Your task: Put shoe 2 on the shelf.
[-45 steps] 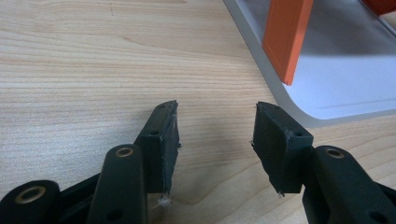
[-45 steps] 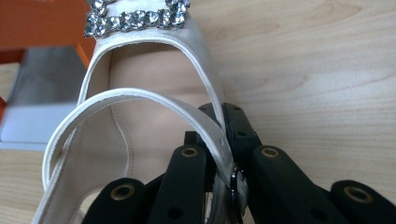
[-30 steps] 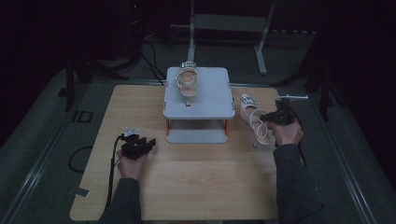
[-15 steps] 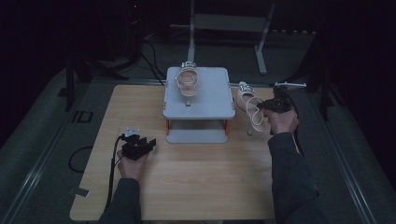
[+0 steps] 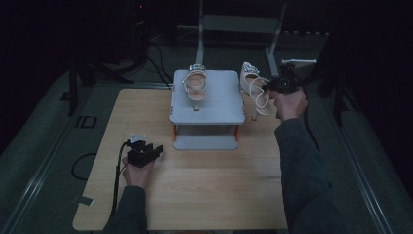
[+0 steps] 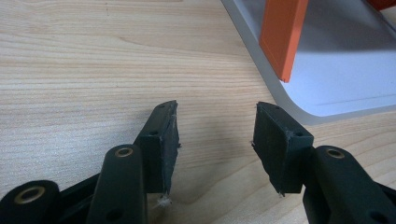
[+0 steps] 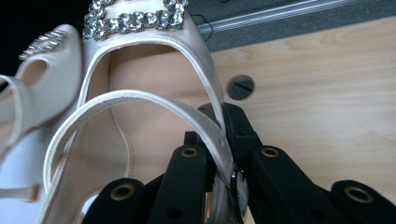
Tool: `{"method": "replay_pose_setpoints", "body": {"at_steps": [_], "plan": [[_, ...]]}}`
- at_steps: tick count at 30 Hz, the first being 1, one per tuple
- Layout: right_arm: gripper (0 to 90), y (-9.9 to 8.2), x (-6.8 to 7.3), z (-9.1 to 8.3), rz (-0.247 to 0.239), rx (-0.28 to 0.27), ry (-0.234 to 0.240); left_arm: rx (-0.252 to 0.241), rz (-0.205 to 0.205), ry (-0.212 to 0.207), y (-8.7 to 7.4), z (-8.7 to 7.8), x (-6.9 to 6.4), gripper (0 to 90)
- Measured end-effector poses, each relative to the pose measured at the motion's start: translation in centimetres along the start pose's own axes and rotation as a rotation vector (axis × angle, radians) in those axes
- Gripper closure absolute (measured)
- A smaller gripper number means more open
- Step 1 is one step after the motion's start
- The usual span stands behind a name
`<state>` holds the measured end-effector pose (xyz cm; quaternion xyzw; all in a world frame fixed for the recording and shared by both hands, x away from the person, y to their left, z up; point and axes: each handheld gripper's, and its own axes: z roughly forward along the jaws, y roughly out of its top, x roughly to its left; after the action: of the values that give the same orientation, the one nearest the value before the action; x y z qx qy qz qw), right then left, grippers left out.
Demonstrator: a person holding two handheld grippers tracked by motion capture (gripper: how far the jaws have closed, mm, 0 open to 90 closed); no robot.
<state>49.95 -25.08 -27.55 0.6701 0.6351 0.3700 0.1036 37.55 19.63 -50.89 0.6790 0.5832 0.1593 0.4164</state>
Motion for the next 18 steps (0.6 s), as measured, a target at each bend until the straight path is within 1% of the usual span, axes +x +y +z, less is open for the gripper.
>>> {"method": "replay_pose_setpoints", "body": {"at_steps": [1, 2, 3, 4, 7, 11, 12, 13, 14, 15, 16, 17, 18], "plan": [[87.0, 0.0, 0.0, 0.0, 0.000, 0.000, 0.000, 0.000, 0.000, 0.000, 0.0, 0.0, 0.0, 50.2], [87.1, 0.4, 1.4, 0.4, -0.003, 0.011, -0.003, 0.000, 0.001, 0.000, 0.0, 0.0, 0.0, 50.2], [87.1, 0.6, 2.2, 0.6, -0.013, 0.019, -0.010, 0.000, -0.001, 0.000, 0.0, 0.0, 0.0, 50.2], [87.1, 0.7, 3.0, 0.9, -0.027, 0.025, -0.019, 0.000, 0.000, 0.000, 0.0, 0.0, 0.0, 50.2], [87.0, 1.0, 4.7, 2.0, -0.042, 0.045, -0.044, 0.001, -0.001, -0.002, 0.0, 0.0, 0.0, 50.1], [87.0, 1.2, 6.2, 3.2, -0.033, 0.068, -0.060, 0.002, 0.000, -0.005, 0.0, 0.0, 0.0, 50.0], [87.0, 1.2, 6.2, 3.2, -0.033, 0.068, -0.060, 0.002, 0.000, -0.005, 0.0, 0.0, 0.0, 50.0], [87.1, 1.4, 6.8, 3.7, -0.038, 0.072, -0.064, 0.004, 0.002, -0.006, 0.0, 0.0, 0.0, 50.0], [87.0, 1.5, 7.1, 4.0, -0.037, 0.076, -0.069, 0.004, 0.002, -0.007, 0.0, 0.0, 0.0, 50.0], [87.0, 1.5, 7.1, 4.0, -0.037, 0.076, -0.069, 0.004, 0.002, -0.007, 0.0, 0.0, 0.0, 50.0], [87.1, 1.6, 7.6, 4.6, -0.045, 0.088, -0.086, 0.004, -0.002, -0.008, 0.0, 0.0, 0.0, 49.9], [87.1, 1.6, 7.6, 4.6, -0.045, 0.088, -0.086, 0.004, -0.002, -0.008, 0.0, 0.0, 0.0, 49.9], [87.1, 1.7, 8.2, 5.0, -0.050, 0.092, -0.093, 0.003, -0.002, -0.008, 0.0, 0.0, 0.0, 49.9]]}}
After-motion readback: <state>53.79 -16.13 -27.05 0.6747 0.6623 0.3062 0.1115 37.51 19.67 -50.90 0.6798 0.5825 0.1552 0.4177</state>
